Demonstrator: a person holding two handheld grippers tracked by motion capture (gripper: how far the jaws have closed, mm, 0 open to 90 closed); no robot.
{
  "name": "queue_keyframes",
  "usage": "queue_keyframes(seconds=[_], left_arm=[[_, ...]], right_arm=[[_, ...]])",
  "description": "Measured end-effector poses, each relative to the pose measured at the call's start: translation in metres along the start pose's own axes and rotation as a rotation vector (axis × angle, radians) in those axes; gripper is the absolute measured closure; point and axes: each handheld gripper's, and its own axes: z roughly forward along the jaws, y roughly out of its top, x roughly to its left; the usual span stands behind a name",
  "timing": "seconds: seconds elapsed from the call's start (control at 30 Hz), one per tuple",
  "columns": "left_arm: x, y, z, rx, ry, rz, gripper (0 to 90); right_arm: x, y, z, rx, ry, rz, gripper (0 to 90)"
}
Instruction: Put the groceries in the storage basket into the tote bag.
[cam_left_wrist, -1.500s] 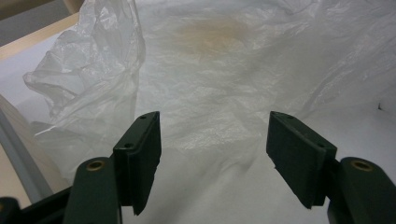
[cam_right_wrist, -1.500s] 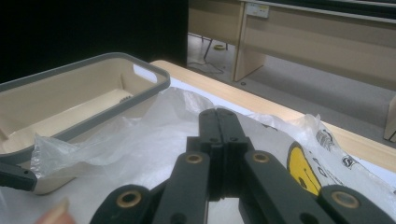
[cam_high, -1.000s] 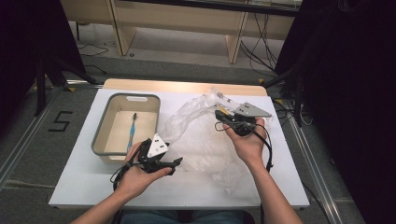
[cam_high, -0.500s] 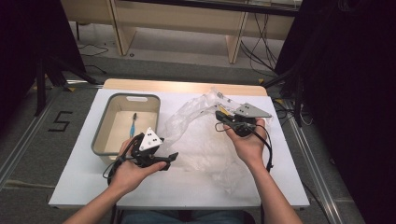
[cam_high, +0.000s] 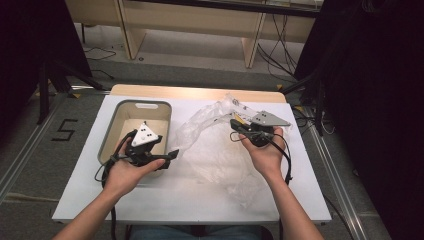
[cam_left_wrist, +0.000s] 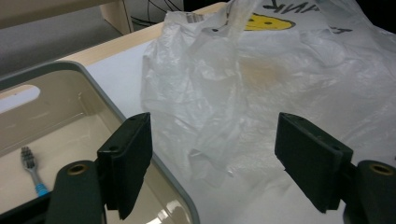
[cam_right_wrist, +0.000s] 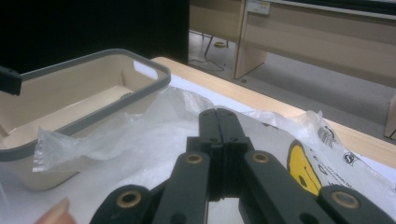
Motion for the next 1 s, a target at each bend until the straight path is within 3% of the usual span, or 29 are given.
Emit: queue_keyframes(seconds=[0.23,0.63,0.77,1.0], left_arm=[[0.015,0.009,-0.012,-0.026,0.045,-0.027,26.9],[0.048,0.019,-0.007,0.03,0.1,-0.058,25.9],[0.062,0.019,-0.001,0.064,0.131,-0.086,26.7],[0.08,0.014,0.016,0.168,0.174,-0.115,28.1]], right_arm=[[0.0,0.0,-0.001,-0.001,0.001,0.001,90.0],[-0.001,0.0,-0.002,-0.004,-0.001,0.002,90.0],[-0.001,0.0,-0.002,-0.003,-0.001,0.004,90.0],[0.0,0.0,-0.003,-0.001,0.002,0.004,90.0]])
